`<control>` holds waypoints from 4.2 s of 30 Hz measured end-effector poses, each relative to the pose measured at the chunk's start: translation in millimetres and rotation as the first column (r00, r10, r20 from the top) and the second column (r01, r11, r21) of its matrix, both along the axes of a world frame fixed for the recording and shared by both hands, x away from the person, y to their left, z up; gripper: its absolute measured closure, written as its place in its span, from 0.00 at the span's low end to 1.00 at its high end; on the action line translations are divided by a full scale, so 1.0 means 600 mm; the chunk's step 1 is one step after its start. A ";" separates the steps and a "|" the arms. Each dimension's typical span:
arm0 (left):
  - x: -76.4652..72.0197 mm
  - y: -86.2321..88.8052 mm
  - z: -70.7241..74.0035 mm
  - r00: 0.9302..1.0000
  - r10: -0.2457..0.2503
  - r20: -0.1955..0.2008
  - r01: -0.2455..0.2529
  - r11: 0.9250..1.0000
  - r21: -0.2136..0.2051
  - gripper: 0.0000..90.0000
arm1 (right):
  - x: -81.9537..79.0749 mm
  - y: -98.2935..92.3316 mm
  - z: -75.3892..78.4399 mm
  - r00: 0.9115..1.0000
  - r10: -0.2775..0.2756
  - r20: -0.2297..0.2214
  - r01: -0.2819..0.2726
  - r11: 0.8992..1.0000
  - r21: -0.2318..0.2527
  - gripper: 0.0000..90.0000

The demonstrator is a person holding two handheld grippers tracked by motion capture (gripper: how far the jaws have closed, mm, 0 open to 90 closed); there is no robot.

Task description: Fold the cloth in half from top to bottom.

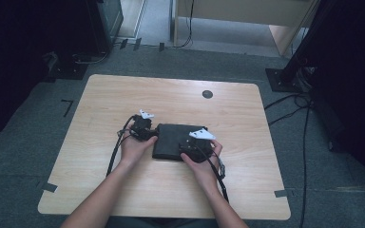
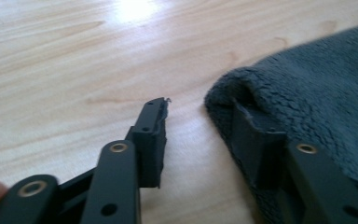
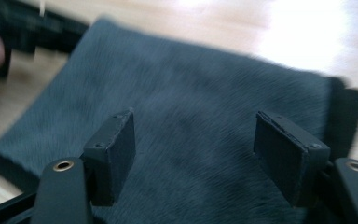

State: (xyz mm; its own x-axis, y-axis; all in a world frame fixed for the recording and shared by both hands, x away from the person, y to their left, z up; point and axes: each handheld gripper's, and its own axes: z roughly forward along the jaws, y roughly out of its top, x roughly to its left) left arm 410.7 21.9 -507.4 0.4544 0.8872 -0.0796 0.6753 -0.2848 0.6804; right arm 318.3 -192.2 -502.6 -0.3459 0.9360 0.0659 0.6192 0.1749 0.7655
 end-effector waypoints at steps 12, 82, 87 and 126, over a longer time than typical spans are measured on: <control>0.015 0.029 0.005 0.999 0.049 0.016 -0.047 0.996 -0.080 0.67 | -0.023 0.008 -0.023 1.000 -0.005 0.000 0.005 0.999 -0.039 0.32; -0.198 0.156 0.021 0.986 -0.131 0.106 0.143 0.983 -0.116 0.15 | -0.070 -0.164 0.030 0.997 -0.072 0.032 0.070 0.997 0.041 0.17; -0.217 0.199 0.007 0.995 -0.075 0.069 0.080 0.993 -0.083 0.15 | -0.069 -0.153 0.025 0.999 -0.047 0.015 0.046 0.998 0.040 0.17; -0.260 0.271 -0.017 0.997 0.043 0.066 -0.047 0.997 0.065 0.12 | -0.137 -0.278 -0.013 0.996 -0.078 -0.052 0.077 0.997 -0.028 0.07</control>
